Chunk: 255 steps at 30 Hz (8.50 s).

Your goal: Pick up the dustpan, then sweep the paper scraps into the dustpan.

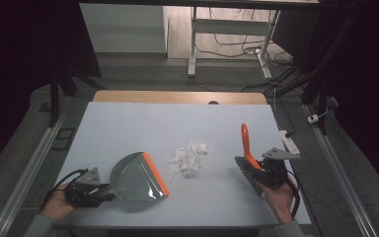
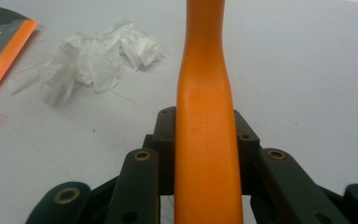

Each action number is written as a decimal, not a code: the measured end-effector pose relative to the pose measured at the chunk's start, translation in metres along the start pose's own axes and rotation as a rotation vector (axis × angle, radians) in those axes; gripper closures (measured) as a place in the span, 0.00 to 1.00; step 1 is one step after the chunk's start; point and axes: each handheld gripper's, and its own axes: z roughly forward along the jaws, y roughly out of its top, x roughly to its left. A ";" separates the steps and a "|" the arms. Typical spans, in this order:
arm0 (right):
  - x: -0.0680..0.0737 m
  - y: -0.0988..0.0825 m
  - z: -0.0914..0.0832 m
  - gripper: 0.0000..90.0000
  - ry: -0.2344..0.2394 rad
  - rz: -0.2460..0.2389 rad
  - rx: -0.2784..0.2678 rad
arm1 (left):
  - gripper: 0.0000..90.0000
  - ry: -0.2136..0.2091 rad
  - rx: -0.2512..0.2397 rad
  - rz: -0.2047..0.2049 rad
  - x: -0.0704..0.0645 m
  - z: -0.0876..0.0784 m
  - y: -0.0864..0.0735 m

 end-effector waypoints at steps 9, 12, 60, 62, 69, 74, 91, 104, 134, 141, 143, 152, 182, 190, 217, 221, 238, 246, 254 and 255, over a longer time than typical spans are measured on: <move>0.008 0.021 0.013 0.78 0.018 -0.014 -0.025 | 0.69 -0.025 0.010 0.006 0.001 0.005 0.003; 0.014 0.031 0.021 0.78 0.025 -0.033 -0.027 | 0.69 -0.030 0.013 0.005 0.001 0.005 0.003; 0.022 0.105 0.153 0.78 -0.033 -0.004 0.071 | 0.69 -0.052 0.014 0.012 -0.001 0.009 0.007; 0.023 0.105 0.157 0.78 -0.037 -0.010 0.077 | 0.69 -0.054 0.015 0.014 -0.001 0.008 0.007; 0.030 0.101 0.168 0.78 -0.018 -0.029 0.102 | 0.69 -0.060 0.014 0.015 -0.001 0.009 0.008; 0.038 0.099 0.172 0.78 0.029 -0.024 0.111 | 0.69 -0.063 0.014 0.014 -0.002 0.009 0.008; 0.075 0.098 0.176 0.78 0.132 -0.046 0.122 | 0.69 -0.067 0.021 0.014 -0.004 0.009 0.011; 0.129 0.094 0.181 0.78 0.246 -0.114 0.111 | 0.69 -0.070 0.019 0.010 -0.005 0.012 0.014; 0.146 0.110 0.154 0.78 0.331 -0.122 0.000 | 0.69 -0.068 0.015 0.011 -0.007 0.013 0.016; 0.119 0.107 0.140 0.78 0.212 -0.143 0.024 | 0.69 -0.067 0.015 0.009 -0.008 0.014 0.016; 0.111 0.100 0.141 0.78 0.170 -0.138 0.061 | 0.69 -0.067 0.015 0.008 -0.008 0.014 0.016; 0.123 0.079 0.147 0.78 0.193 -0.152 0.152 | 0.69 -0.063 0.016 0.004 -0.009 0.014 0.017; 0.185 0.079 0.170 0.78 0.368 -0.119 0.132 | 0.69 -0.058 0.015 0.002 -0.010 0.016 0.019; 0.195 0.087 0.165 0.78 0.406 -0.125 0.082 | 0.69 -0.060 0.013 0.003 -0.010 0.016 0.019; 0.150 0.060 0.134 0.78 0.220 -0.127 0.152 | 0.69 -0.052 0.012 -0.005 -0.011 0.015 0.019; 0.163 0.060 0.139 0.78 0.260 -0.124 0.153 | 0.69 -0.054 0.012 -0.004 -0.011 0.015 0.019; 0.222 0.076 0.159 0.78 0.430 -0.121 0.102 | 0.69 -0.056 0.010 -0.010 -0.011 0.016 0.019; 0.208 0.083 0.147 0.78 0.390 -0.139 0.066 | 0.69 -0.059 0.011 -0.007 -0.011 0.016 0.018; 0.170 0.092 0.128 0.78 0.301 -0.104 0.010 | 0.69 -0.058 0.010 -0.008 -0.011 0.016 0.018; 0.166 0.092 0.127 0.78 0.295 -0.100 0.007 | 0.69 -0.058 0.010 -0.009 -0.011 0.016 0.018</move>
